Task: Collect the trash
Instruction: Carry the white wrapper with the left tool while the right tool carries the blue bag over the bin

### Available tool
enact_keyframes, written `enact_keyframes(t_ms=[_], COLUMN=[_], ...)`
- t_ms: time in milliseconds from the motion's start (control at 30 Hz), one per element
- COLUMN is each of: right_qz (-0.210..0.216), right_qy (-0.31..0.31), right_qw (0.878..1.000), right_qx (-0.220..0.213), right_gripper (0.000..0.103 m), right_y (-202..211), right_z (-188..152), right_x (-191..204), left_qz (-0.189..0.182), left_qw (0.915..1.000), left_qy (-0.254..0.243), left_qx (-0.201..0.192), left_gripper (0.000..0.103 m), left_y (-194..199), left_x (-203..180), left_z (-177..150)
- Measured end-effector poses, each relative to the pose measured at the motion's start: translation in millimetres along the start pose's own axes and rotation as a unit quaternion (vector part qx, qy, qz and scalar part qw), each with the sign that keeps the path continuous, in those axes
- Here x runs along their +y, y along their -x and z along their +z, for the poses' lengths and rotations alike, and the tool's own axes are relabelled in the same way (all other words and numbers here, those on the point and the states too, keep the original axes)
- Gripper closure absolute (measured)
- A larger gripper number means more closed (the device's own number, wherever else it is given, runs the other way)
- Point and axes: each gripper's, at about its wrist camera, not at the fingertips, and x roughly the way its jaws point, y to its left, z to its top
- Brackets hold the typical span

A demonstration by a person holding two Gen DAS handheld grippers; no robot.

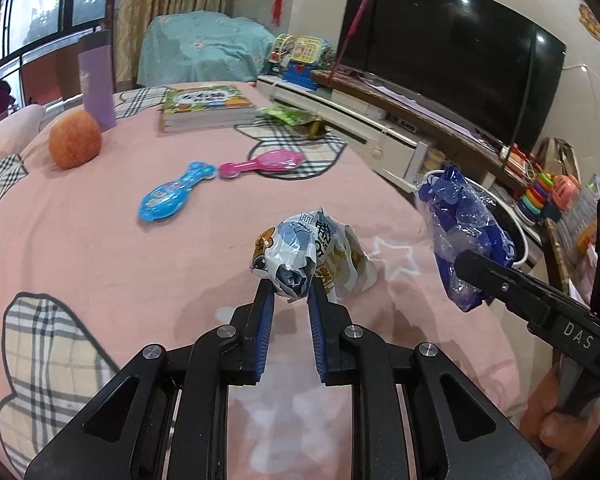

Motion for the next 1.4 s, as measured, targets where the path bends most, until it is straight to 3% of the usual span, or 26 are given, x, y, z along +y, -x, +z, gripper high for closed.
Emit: enact_keyframes(t_ms=[700,1400], right_qz=[-0.048,-0.103], right_qy=[-0.046,-0.06], right_qw=[0.997,0.992], right_qx=[-0.025,-0.037], right_gripper=[0.067,0.067], right_y=[44.0,69.6], right_z=[-3.2,17.5], right_x=[-70.2,-125.3], left_qz=[-0.048,-0.083], left_qw=[0.9975,0.9905], left_qy=[-0.053,-0.109], left_qx=[0.001,0.001], left_gripper=[0.087,0.087], left_y=[-16.7,-43.7], left_x=[-75.9,-148.4], left_z=[19.7,51.3])
